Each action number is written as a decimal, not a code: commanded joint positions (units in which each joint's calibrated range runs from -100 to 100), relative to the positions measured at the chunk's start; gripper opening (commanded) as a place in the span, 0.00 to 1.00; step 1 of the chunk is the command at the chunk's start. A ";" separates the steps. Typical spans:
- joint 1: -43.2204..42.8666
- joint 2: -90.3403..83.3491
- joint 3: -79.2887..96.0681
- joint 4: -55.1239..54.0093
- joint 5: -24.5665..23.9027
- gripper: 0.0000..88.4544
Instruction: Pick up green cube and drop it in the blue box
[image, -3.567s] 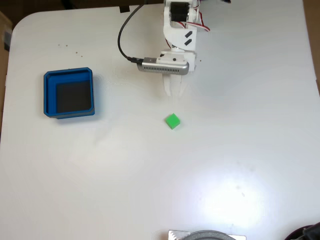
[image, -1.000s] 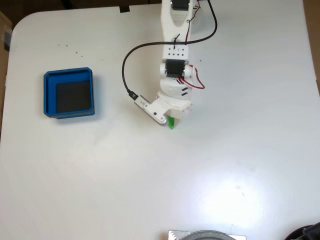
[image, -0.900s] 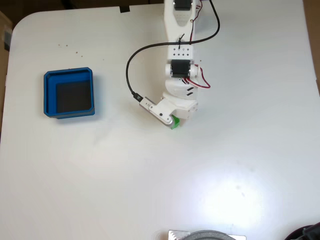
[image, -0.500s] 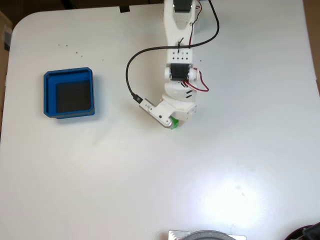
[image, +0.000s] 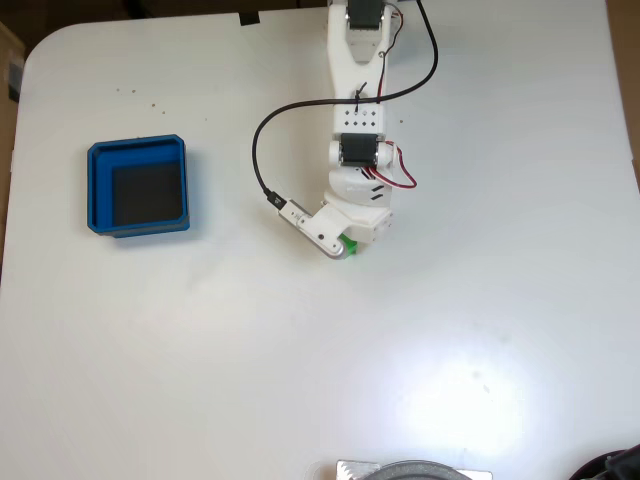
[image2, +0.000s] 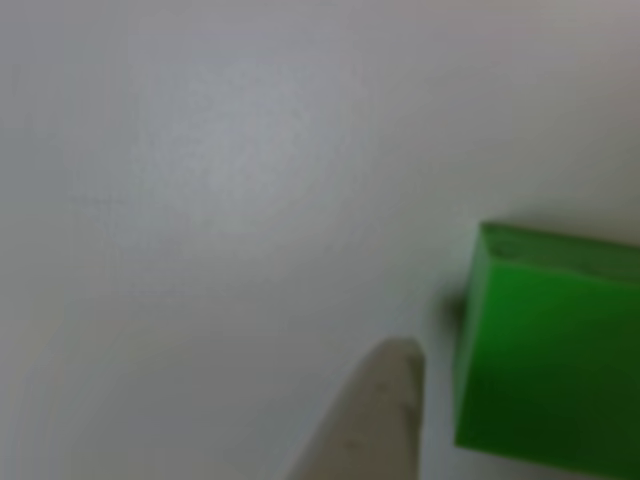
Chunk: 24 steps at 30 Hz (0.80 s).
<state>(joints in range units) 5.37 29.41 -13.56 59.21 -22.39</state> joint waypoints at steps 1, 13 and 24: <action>0.51 -0.64 -3.32 -1.11 0.10 0.35; 0.43 -0.06 -3.32 -1.11 0.10 0.34; 0.36 1.03 -3.23 -3.07 0.10 0.34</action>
<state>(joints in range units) 5.37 31.08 -13.56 58.87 -22.39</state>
